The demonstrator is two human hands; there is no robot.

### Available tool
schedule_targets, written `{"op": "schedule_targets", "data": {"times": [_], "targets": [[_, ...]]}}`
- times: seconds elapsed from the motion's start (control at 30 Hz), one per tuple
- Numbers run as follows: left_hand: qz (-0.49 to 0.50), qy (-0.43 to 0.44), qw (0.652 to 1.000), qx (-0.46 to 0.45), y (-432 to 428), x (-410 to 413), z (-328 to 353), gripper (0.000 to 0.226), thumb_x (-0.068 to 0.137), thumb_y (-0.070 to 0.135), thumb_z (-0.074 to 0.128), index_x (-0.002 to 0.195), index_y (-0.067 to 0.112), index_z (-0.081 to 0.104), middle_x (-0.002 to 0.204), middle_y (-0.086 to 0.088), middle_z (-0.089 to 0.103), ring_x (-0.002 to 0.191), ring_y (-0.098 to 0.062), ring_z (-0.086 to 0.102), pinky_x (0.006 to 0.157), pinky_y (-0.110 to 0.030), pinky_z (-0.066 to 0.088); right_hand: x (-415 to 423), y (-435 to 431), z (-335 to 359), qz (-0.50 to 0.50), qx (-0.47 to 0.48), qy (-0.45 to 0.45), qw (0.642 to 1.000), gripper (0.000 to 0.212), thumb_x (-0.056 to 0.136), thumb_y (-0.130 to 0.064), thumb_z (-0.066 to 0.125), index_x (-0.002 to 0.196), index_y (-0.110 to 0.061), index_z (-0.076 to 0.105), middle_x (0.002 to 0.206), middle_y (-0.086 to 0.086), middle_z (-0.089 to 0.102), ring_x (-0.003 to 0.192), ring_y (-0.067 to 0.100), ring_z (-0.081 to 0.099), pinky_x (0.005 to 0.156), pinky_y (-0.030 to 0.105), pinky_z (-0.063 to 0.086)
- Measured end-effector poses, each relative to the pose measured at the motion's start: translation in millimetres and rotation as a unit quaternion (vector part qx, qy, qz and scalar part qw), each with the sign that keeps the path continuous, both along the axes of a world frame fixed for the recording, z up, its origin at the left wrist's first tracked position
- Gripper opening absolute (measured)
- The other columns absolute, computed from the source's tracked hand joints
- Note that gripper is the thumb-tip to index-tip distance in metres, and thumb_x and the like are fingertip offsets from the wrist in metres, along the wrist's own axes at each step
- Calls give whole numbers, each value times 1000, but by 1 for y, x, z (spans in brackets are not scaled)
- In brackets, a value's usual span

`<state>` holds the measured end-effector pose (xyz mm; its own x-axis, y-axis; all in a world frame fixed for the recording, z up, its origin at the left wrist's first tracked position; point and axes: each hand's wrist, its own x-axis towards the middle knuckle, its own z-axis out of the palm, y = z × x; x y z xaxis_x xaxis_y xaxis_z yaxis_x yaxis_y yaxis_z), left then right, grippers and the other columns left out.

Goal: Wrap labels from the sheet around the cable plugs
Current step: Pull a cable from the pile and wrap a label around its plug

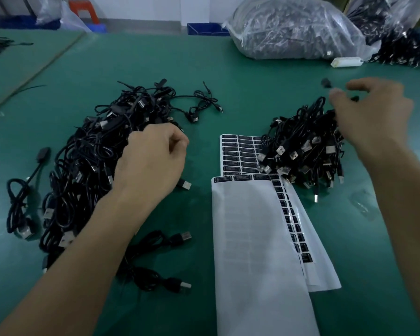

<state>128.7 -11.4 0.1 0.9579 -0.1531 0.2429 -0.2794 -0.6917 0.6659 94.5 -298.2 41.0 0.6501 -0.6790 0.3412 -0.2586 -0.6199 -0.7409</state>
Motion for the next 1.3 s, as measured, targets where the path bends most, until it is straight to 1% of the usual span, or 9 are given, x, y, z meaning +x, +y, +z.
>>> {"op": "schedule_targets", "data": {"times": [0.13,0.3,0.43,0.53,0.63,0.73,0.9,1.1,1.3], "targets": [[-21,28,970,240,3,-2,5,33,94,16,58,114,39,68,123,1,66,100,-29,65,78,-38,52,-4,10,-4,-5,-52,19,998,65,93,-59,50,149,-27,42,144,12,46,131,26,39,107,38,31],[-53,56,921,382,2,-8,4,37,88,20,67,119,38,63,115,4,62,92,-24,60,72,-34,41,-16,36,-23,47,-154,-43,986,36,94,-38,57,126,-23,64,106,10,60,93,11,38,80,16,22],[-34,26,924,380,2,-7,0,30,92,11,63,112,33,66,111,2,61,90,-26,63,68,-35,42,-24,74,-43,123,-181,-121,968,14,91,-21,59,87,-18,72,61,-19,44,66,11,47,71,24,36],[-39,21,929,366,3,-5,0,27,95,17,63,114,36,65,117,3,61,95,-26,64,71,-36,45,-29,97,-63,193,-159,-129,960,12,91,-15,62,84,-16,72,58,-26,36,55,-2,46,60,7,33],[-42,30,950,308,1,-3,1,36,92,29,66,128,36,63,131,3,57,109,-26,62,81,-39,50,-31,106,-80,262,-137,-93,951,11,90,-15,62,85,-16,72,58,-27,46,57,-4,46,58,12,29],[61,-113,961,244,3,-2,6,31,93,31,68,123,26,65,122,-3,49,104,-26,54,69,-39,43,-31,106,-87,290,-123,-76,946,10,91,-13,64,87,-16,73,68,-40,50,58,-5,48,58,15,30],[129,-91,938,308,14,3,3,44,92,16,68,134,14,57,140,-18,45,127,-44,43,95,-54,43,-32,105,-91,297,-108,-52,947,10,92,-13,65,88,-17,74,67,-40,51,58,-3,49,56,10,28],[86,-105,963,231,12,3,-4,46,86,-12,57,121,16,66,114,-11,61,89,-35,56,66,-41,41,-32,103,-92,291,-88,-52,951,11,91,-12,65,86,-18,72,61,-39,49,54,0,48,55,18,29],[11,-219,970,107,6,1,4,41,87,-10,61,118,15,71,107,-3,68,94,-25,66,83,-46,58,-32,101,-90,285,-87,-74,952,9,91,-12,65,85,-16,72,53,-23,47,51,3,45,55,20,29]]}}
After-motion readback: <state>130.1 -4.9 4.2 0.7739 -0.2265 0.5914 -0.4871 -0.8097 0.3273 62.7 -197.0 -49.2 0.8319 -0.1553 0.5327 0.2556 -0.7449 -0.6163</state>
